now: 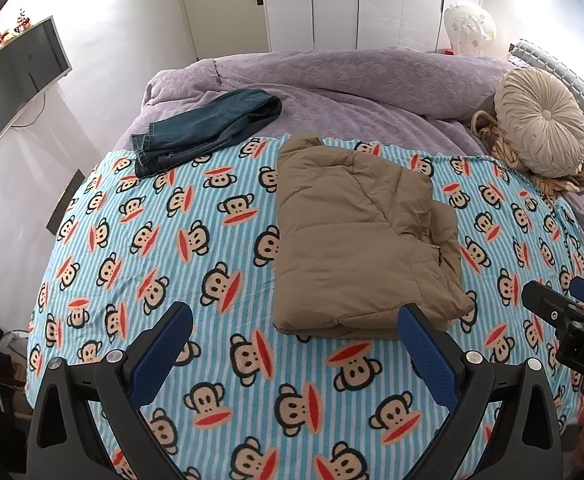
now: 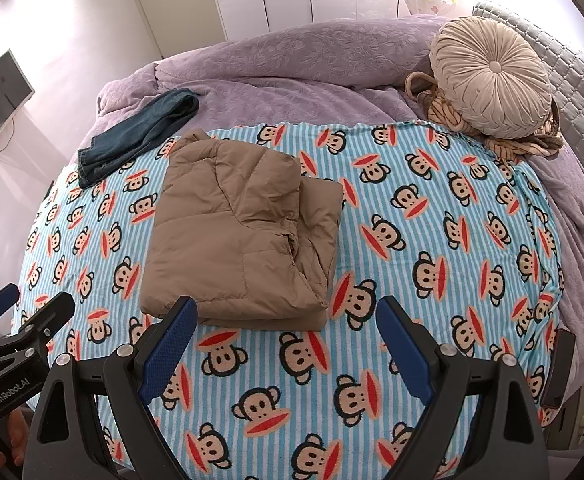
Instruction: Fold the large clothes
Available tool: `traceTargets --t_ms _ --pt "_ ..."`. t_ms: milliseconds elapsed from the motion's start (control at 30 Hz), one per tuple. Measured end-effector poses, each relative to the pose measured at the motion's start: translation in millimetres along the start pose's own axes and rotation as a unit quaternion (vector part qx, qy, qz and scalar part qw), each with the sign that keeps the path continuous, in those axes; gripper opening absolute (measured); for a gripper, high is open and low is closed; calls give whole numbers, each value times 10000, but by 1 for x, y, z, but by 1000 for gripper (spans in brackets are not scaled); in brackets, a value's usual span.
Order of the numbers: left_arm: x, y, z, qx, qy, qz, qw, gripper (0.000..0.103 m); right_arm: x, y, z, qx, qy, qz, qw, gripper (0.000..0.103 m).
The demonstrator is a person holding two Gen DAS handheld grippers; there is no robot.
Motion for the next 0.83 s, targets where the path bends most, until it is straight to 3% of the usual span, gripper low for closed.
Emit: traceTargets --t_ms 533,833 --pt "3 0 -2 46 60 -3 10000 102 -1 -1 -1 -18 26 -20 10000 93" --pt "3 3 -1 113 -100 45 9999 102 2 -1 -5 -40 38 -44 10000 93"
Point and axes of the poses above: each gripper's, at about its wrist camera, not at the fingertips, and x roughly the way its jaws point, z to its right, y to its top, the point moved 7 cm from there along x, roughly the way its jaws point, and after that the axes turned 2 degrees about x, right-handed, at the moved point
